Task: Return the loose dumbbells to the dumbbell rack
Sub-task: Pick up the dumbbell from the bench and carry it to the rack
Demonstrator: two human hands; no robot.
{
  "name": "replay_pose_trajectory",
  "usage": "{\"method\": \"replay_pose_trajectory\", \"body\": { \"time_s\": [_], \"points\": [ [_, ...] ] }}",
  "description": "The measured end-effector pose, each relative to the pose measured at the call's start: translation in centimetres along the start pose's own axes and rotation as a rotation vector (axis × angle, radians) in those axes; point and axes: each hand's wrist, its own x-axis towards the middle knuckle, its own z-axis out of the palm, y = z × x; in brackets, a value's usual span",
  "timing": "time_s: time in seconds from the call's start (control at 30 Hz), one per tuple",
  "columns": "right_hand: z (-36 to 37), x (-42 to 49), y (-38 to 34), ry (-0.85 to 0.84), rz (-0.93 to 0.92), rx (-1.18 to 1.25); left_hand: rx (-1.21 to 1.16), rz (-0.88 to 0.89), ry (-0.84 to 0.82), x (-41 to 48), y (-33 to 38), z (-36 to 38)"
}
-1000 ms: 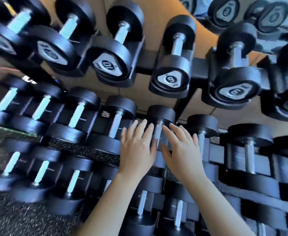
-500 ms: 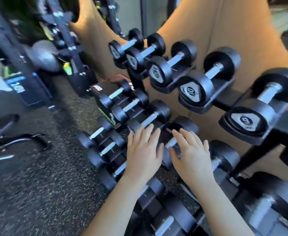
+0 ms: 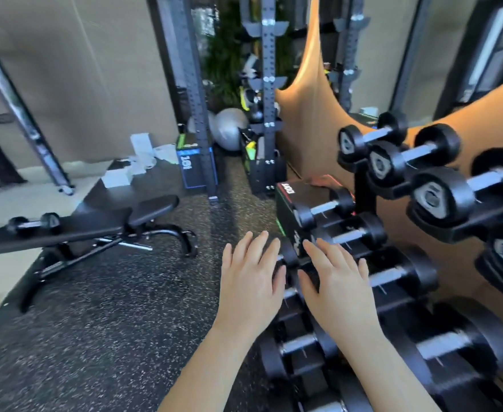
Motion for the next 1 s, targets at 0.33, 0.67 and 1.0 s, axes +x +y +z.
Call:
{"method": "replay_pose_trajectory", "body": {
  "time_s": [0.33,0.67,1.0],
  "points": [
    [10.2,10.7,-10.3,-0.021,-0.151,0.108,0.058,-0.166,0.052,6.1,-15.9,1.7],
    [20.4,19.5,-19.2,-0.088,-0.188,0.156,0.104,-0.224,0.058,11.7,-30.1,4.2],
    [27.0,23.1,-24.5,-0.198,-0.213,0.222,0.15,-0.323,0.069,12.7,-37.9,5.7]
  ]
}}
